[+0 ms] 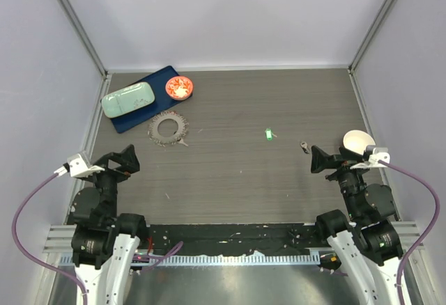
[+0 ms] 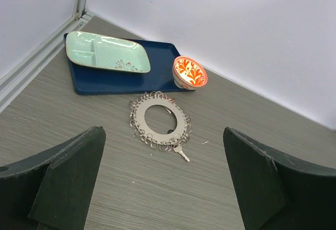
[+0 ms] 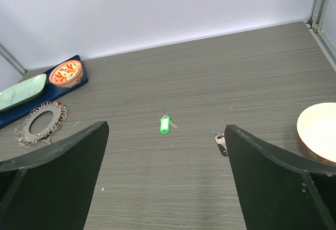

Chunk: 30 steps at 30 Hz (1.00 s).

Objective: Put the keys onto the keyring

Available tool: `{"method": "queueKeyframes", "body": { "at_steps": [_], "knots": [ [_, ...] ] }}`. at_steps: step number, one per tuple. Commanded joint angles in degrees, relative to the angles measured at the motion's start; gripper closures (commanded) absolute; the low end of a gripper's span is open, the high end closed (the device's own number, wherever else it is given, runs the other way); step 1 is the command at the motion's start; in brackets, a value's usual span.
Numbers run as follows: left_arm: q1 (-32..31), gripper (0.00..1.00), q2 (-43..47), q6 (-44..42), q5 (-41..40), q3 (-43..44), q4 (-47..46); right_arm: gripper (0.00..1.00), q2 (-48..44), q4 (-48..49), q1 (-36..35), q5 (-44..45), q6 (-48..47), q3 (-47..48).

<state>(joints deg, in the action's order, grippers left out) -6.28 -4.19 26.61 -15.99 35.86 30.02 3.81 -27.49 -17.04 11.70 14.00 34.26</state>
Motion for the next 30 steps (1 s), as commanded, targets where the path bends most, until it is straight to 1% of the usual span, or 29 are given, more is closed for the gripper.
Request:
{"method": "queueKeyframes", "body": {
  "at_steps": [1, 5, 8, 12, 13, 15, 16, 19, 20, 22, 23, 24, 25, 26, 27, 28, 29, 30],
  "knots": [
    [0.48, 0.0, -1.88, 0.81, 1.84, -0.26, -2.16, 0.0, -0.74, 2.44, -1.07, 0.6, 0.06, 0.11],
    [0.48, 0.0, -4.51, 1.69, 1.84, -0.44, -1.81, 0.0, -1.35, 2.52, -2.12, 0.86, -0.02, 0.02],
    [0.48, 0.0, -8.11, 1.95, 1.14, 0.0, -0.67, 0.0, -1.88, 2.52, -2.83, 1.3, -0.03, -0.07],
    [0.48, 0.0, -15.31, 3.97, -0.71, 1.05, 1.7, 0.0, -2.14, 2.44, -4.05, 1.48, -0.11, -0.07],
    [0.48, 0.0, -19.07, 5.11, -1.15, 1.41, 2.23, 0.0, -2.14, 2.44, -4.4, 1.48, -0.11, -0.07],
    [0.48, 0.0, -22.78, 6.52, -1.06, 2.28, 3.2, 0.0, -2.06, 2.44, -5.28, 1.74, -0.02, -0.16],
    [0.48, 0.0, -27.06, 8.44, -0.8, 2.38, 3.38, 0.0, -2.14, 2.35, -5.55, 1.83, -0.02, -0.16],
    [0.4, 0.0, -34.02, 11.61, 2.44, 2.55, 2.77, 0.0, -2.41, 2.35, -6.52, 2.18, -0.11, -0.16],
    [0.4, 0.0, -35.87, 13.88, 4.28, 1.77, 1.89, 0.0, -2.58, 2.44, -6.87, 2.36, -0.11, -0.16],
    [0.48, 0.0, -39.56, 16.18, 5.88, 0.28, -3.19, 0.0, -2.85, 2.35, -7.13, 2.27, -0.11, -0.33],
    [0.48, 0.0, -40.63, 18.37, 7.19, -1.91, -5.65, 0.0, -3.11, 2.35, -7.31, 2.27, -0.11, -0.33],
    [0.4, 0.0, -41.77, 19.35, 7.55, -3.24, -11.77, 0.0, -3.2, 2.35, -7.4, 2.36, -0.11, -0.25],
    [0.48, 0.0, -43.26, 20.57, 7.55, -4.55, -14.87, 0.0, -3.37, 2.26, -7.48, 2.53, -0.2, -0.42],
    [0.4, 0.03, -45.97, 21.8, 7.38, -6.66, -17.95, 0.0, -3.55, 2.35, -7.57, 2.71, -0.11, -0.42],
    [0.4, 0.05, -47.74, 22.08, 6.5, -7.29, -23.29, 0.0, -3.64, 2.26, -7.83, 2.8, -0.2, -0.34],
    [0.4, 0.07, -49.58, 22.34, 5.37, -7.73, -25.43, 0.0, -3.64, 2.09, -7.92, 2.8, -0.2, -0.25],
    [0.4, 0.08, -53.87, 22.95, 4.4, -7.82, -28.76, 0.0, -3.73, 2.17, -8.01, 2.8, -0.11, -0.25],
    [0.4, 0.09, -56.08, 23.05, 2.73, -7.47, -29.83, 0.0, -3.64, 2.17, -8.19, 2.88, -0.11, -0.42]
  ]
}}
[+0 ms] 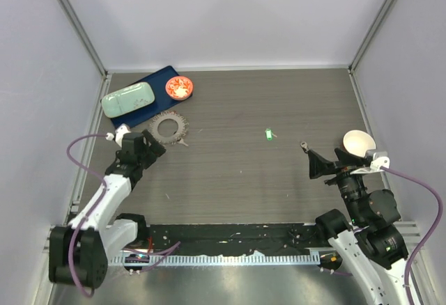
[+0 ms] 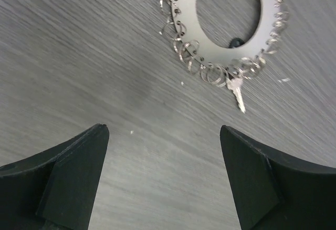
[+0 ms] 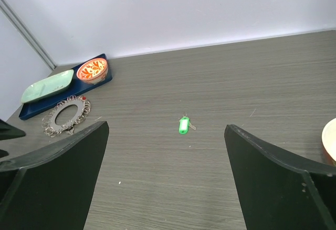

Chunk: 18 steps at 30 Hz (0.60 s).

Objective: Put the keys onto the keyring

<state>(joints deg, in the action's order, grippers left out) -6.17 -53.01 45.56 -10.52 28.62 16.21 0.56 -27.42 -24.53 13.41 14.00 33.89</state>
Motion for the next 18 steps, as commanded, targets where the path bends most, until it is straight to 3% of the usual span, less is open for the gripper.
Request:
{"method": "queueKeyframes", "body": {
  "at_steps": [1, 6, 14, 18],
  "knots": [
    [0.2, 0.09, -9.63, 4.27, -3.18, 0.2, -17.6, 0.0, -0.38, 2.02, -0.78, 1.18, -0.11, -0.05],
    [0.2, 0.18, -25.09, 3.57, -4.59, 7.14, -20.51, 0.0, -0.38, 2.02, -1.13, 1.27, -0.2, -0.05],
    [0.29, 0.32, -36.63, 0.85, -6.7, 14.35, -19.91, 0.0, -0.38, 2.19, -1.04, 1.62, -0.38, -0.31],
    [0.11, 0.43, -40.41, -0.21, -2.75, 16.9, -17.36, 0.0, -0.29, 2.2, -1.22, 1.8, -0.38, -0.31]
  ]
}}
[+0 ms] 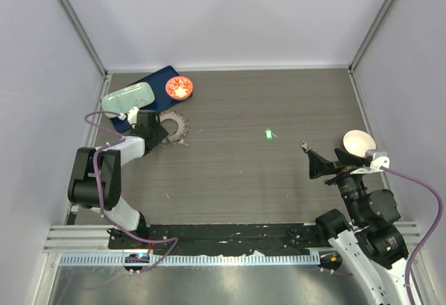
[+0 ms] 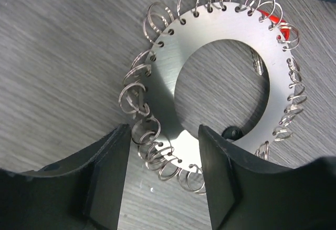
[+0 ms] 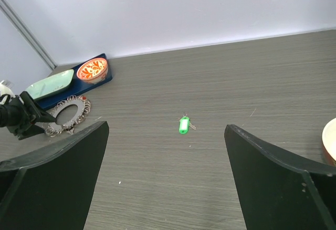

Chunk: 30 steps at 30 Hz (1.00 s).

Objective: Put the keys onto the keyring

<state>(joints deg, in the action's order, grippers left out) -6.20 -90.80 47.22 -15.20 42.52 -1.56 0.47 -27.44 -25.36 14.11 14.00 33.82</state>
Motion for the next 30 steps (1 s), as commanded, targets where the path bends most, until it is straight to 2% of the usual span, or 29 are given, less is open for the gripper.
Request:
{"method": "queueKeyframes", "body": {
  "at_steps": [1, 4, 5, 7, 10, 12, 13, 17, 21, 22, 24, 25, 28, 30],
  "knots": [
    [-0.65, 0.48, -3.15, -1.96, 2.28, 3.27, 0.77, 0.0, -0.21, 2.3, -0.3, 1.1, -0.38, -0.25],
    [-3.37, 0.56, -3.68, -2.66, 2.11, 3.27, 2.95, 0.0, -0.29, 2.3, -0.39, 1.18, -0.38, -0.16],
    [-4.25, 0.65, -3.5, -2.84, 1.93, 3.27, 4.27, 0.0, -0.38, 2.3, -0.39, 1.1, -0.38, -0.25],
    [-6.97, 0.71, -3.15, -3.36, 0.79, 2.92, 5.69, 0.0, -0.29, 2.22, -0.39, 1.01, -0.38, -0.16],
    [-10.49, 0.85, -2.54, -3.28, -0.09, 1.87, 7.97, 0.0, -0.29, 2.22, -0.39, 1.01, -0.38, -0.25],
    [-12.51, 0.89, -1.58, -2.75, -0.35, 1.25, 10.08, 0.0, -0.38, 2.22, -0.39, 0.92, -0.38, -0.16],
    [-14.87, 0.94, -1.22, -2.4, -1.4, 0.81, 10.96, 0.0, -0.3, 2.3, -0.39, 1.09, -0.38, -0.16],
    [-22.88, 0.94, 1.59, 1.81, -2.99, -1.38, 16.4, 0.0, -0.29, 2.13, -0.39, 0.92, -0.47, -0.16],
    [-34.65, 0.86, 5.1, 9.45, -4.66, -3.41, 18.61, 0.0, -0.03, 2.04, -0.39, 0.92, -0.46, -0.16],
    [-39.63, 0.84, 5.63, 10.77, -5.62, -3.41, 18.87, 0.0, -0.03, 2.04, -0.39, 0.92, -0.46, -0.16],
    [-43.79, 0.69, 6.86, 14.64, -9.04, -2.54, 21.94, 0.0, 0.32, 1.95, -0.39, 0.74, -0.55, -0.07],
    [-46.42, 0.57, 7.22, 15.44, -9.93, -1.58, 24.22, 0.0, 0.32, 1.95, -0.39, 0.83, -0.64, -0.07],
    [-47.5, 0.44, 10.11, 16.32, -11.51, -0.08, 27.04, 0.0, 0.85, 1.95, -0.39, 0.31, -0.64, 0.01],
    [-47.5, 0.43, 13.36, 15.19, -14.05, 0.1, 27.58, 0.0, 0.94, 1.95, -0.39, 0.04, -0.73, 0.01]
  ]
}}
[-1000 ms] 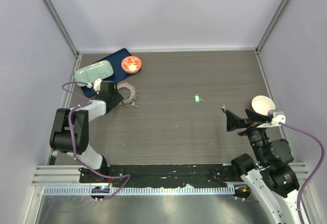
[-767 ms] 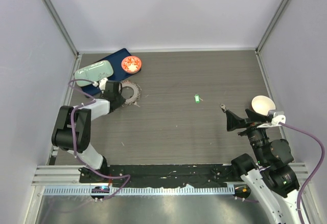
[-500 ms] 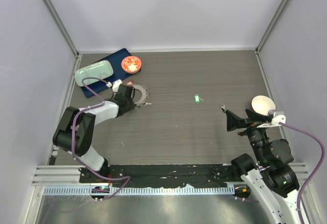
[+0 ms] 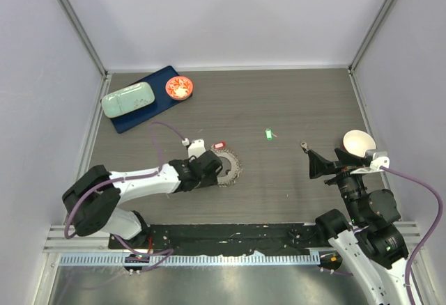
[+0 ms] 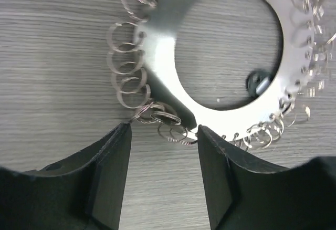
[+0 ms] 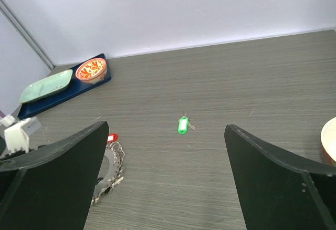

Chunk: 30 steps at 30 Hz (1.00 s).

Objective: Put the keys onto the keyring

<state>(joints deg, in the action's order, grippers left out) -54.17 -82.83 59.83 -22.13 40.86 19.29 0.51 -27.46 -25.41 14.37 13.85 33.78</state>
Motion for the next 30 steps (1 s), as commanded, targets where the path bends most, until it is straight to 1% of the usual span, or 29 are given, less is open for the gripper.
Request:
{"method": "queueKeyframes", "body": {
  "at_steps": [1, 4, 8, 11, 12, 15, 17, 18, 21, 24, 30],
  "knots": [
    [0.47, 0.4, 6.44, 1.96, -8.44, 1.77, 6.81, 0.0, 0.89, 1.89, -0.26, -0.48, -0.57, 0.06],
    [1.0, 0.33, 8.91, -1.11, -12.83, 2.46, 7.69, 0.0, 1.16, 1.89, -0.26, -0.75, -0.66, 0.23],
    [3.72, 0.34, 7.68, -8.75, -12.5, 5.54, 7.52, 0.0, 1.42, 1.97, -0.26, -1.27, -0.75, 0.15],
    [6.09, 0.35, 4.09, -13.86, -11.71, 8.09, 6.99, 0.0, 1.68, 1.89, -0.26, -1.28, -0.75, 0.15],
    [7.84, 0.35, 2.77, -15.08, -10.84, 9.49, 6.82, 0.0, 1.77, 1.97, -0.26, -1.28, -0.75, 0.15],
    [9.87, 0.35, -2.24, -19.31, -7.23, 12.12, 5.15, 0.0, 1.95, 1.89, -0.17, -1.28, -0.75, 0.15],
    [10.23, 0.34, -6.19, -20.89, -7.05, 13.8, 5.14, 0.0, 2.03, 1.89, -0.26, -1.36, -0.75, 0.15],
    [10.4, 0.35, -7.25, -21.25, -6.96, 15.55, 5.41, 0.0, 2.12, 1.89, -0.26, -1.36, -0.75, 0.15],
    [10.49, 0.41, -10.86, -20.73, -7.14, 17.49, 6.37, 0.0, 2.3, 1.8, -0.26, -1.36, -0.84, 0.15],
    [10.58, 0.49, -11.48, -18.09, -6.79, 16.89, 4.54, 0.0, 2.3, 1.8, -0.26, -1.19, -0.84, 0.15],
    [10.58, 0.55, -12.7, -14.31, -6.17, 15.65, 1.54, 0.0, 2.48, 1.89, -0.26, -1.45, -0.93, 0.15]
  ]
}}
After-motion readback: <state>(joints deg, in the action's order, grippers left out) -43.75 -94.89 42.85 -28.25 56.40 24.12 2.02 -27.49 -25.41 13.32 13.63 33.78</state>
